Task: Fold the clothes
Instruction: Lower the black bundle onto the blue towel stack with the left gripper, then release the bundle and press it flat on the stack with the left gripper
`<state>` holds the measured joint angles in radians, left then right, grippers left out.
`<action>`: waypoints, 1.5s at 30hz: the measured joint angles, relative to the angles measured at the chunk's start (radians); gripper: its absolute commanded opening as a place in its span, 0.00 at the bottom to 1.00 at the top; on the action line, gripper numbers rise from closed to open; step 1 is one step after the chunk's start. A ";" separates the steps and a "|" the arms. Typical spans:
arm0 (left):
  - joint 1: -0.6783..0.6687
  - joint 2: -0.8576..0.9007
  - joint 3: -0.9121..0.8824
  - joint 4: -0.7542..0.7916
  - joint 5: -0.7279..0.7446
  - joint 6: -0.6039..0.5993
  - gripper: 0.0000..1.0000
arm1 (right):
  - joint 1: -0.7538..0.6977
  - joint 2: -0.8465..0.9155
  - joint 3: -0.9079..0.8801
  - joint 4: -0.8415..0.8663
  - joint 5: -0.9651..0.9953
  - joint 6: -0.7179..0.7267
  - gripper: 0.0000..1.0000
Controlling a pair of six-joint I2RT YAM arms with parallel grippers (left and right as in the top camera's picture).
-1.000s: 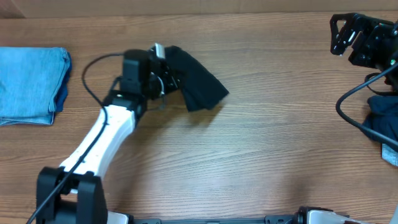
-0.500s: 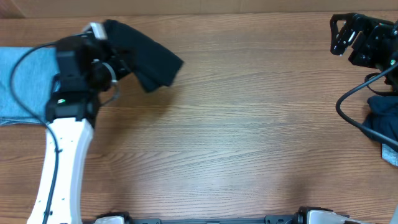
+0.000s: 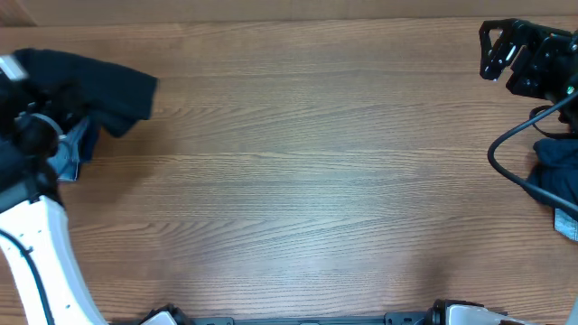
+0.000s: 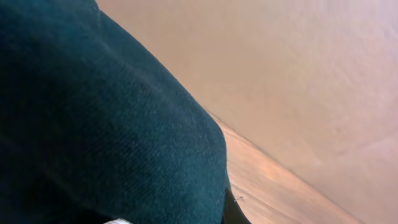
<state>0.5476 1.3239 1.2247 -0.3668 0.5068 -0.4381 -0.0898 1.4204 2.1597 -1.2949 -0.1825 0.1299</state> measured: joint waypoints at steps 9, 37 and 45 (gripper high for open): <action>0.220 0.055 0.002 0.118 0.110 0.061 0.04 | 0.000 0.000 0.000 0.000 0.000 0.000 1.00; 0.267 0.565 0.016 0.704 0.171 0.037 0.04 | 0.000 0.000 0.000 0.000 0.000 0.000 1.00; 0.278 0.686 0.027 0.725 0.171 0.026 0.04 | 0.000 0.000 0.000 0.000 0.000 0.000 1.00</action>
<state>0.8253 2.0094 1.2522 0.3580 0.6777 -0.4126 -0.0898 1.4204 2.1597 -1.2949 -0.1825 0.1299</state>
